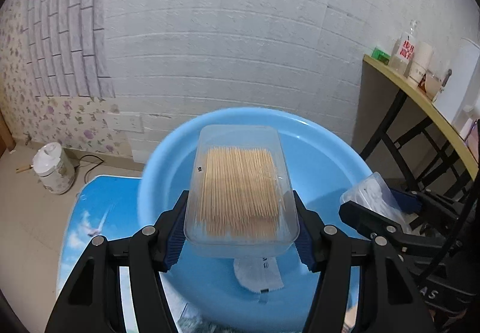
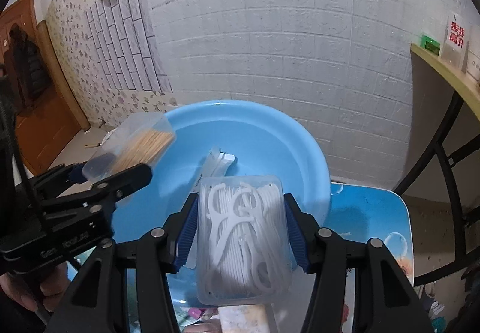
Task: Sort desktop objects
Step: 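Carry both boxes over the blue basin and open both tools to drop them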
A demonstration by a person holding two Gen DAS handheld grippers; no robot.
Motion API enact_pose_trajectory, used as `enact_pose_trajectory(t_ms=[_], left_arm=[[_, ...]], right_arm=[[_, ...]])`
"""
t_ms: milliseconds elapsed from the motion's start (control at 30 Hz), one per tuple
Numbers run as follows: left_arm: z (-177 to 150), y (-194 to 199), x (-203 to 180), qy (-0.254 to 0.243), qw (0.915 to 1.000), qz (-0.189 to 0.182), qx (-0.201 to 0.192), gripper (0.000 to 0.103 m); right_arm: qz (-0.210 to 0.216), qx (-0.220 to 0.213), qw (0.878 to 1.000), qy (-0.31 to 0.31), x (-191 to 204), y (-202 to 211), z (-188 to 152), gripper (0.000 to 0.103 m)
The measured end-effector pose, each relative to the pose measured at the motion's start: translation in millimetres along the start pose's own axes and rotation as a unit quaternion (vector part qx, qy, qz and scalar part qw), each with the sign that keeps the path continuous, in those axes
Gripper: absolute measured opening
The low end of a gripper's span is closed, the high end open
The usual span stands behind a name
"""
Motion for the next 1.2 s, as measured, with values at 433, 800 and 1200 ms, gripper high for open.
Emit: enact_pose_trajectory(t_ms=[433,800,1200], left_arm=[[6.3,20.1,21.9,0.005,0.9981,0.022,-0.058,0.083],[-7.8,33.7,44.4,0.015,0.9973,0.041,-0.06,0.084],[-21.9,30.8,51.7,0.034,0.9979,0.036,-0.042,0.084]], right_arm=[[0.008,0.003,1.0,-0.001,-3.0,-24.2,9.1,0.056],[0.029,0.025,0.999,0.012,22.0,-42.7,10.1,0.056],[0.01,0.063,0.998,0.024,20.4,-57.9,2.4,0.075]])
Point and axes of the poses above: each gripper's, at about its wrist camera, not at the fingertips, and y roughly against the way its jaws point, x to its left, z to its top, the point moved 2 cm from there along -y, roughly the way its jaws point, and after that the axes turned 1 degree about -z, right-handed, at the moved point
